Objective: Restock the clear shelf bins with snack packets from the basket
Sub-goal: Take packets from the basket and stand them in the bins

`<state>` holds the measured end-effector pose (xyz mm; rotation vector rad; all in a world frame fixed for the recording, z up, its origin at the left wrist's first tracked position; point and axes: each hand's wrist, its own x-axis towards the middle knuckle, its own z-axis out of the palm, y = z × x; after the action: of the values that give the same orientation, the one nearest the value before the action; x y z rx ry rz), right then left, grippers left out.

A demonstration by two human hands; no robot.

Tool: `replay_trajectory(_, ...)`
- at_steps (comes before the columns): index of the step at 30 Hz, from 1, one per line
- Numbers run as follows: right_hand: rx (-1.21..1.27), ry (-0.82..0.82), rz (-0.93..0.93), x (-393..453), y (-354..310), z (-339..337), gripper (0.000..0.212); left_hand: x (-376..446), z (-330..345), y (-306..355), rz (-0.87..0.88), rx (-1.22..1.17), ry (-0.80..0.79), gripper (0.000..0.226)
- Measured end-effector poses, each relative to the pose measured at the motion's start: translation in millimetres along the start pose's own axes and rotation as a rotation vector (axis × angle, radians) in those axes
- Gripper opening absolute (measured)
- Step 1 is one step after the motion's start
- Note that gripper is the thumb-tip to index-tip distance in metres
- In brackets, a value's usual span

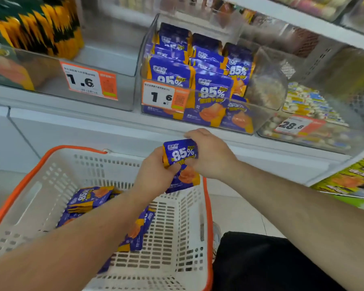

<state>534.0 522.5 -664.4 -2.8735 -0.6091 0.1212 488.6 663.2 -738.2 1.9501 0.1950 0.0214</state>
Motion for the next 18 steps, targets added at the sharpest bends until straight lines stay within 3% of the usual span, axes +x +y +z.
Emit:
replay_trajectory(3,-0.174,0.107,-0.063,-15,1,-25,0.065,7,12,40,0.155,0.020,-0.011,0.041)
replay_trajectory(6,-0.081,0.274,0.011,-20,14,-55,0.050,18,21,76,0.375,0.129,0.107,0.026)
replay_trajectory(8,-0.079,0.462,0.072,-20,28,-81,0.040,29,23,90,0.610,0.312,0.298,0.042)
replay_trajectory(10,-0.103,0.670,0.098,-19,39,-108,0.035,43,24,96,0.737,0.571,0.408,0.066)
replay_trajectory(14,-0.201,0.944,0.087,-6,57,-138,0.036,66,20,94,0.704,0.868,0.327,0.090)
replay_trajectory(16,-0.243,0.959,0.128,7,66,-141,0.038,69,20,86,0.684,0.936,0.311,0.095)
replay_trajectory(18,-0.280,0.865,0.183,22,73,-141,0.042,69,19,77,0.738,0.941,0.365,0.095)
